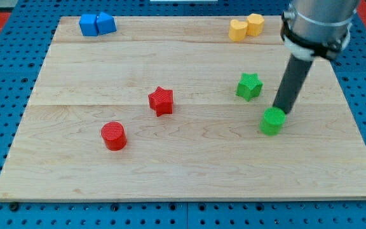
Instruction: Slide the arm to the bottom right of the yellow hexagon
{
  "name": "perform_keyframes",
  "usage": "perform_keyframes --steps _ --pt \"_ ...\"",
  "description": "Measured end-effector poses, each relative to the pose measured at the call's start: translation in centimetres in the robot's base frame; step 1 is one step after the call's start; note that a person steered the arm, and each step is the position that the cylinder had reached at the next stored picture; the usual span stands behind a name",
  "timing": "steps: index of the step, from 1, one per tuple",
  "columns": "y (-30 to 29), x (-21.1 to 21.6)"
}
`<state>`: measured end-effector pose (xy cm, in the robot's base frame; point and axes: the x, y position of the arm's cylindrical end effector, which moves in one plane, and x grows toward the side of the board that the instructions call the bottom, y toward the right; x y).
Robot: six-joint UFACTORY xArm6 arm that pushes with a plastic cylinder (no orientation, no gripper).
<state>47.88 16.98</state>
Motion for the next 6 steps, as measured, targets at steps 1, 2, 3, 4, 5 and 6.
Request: perform_keyframes --steps 1,2,3,4,5,6 --pt "0.3 0.2" --pt "-3.4 -1.9" --pt "-2.8 0.6" --pt "-0.3 1.7" --pt "4.0 -5.2" --pt "7.3 -14.2"
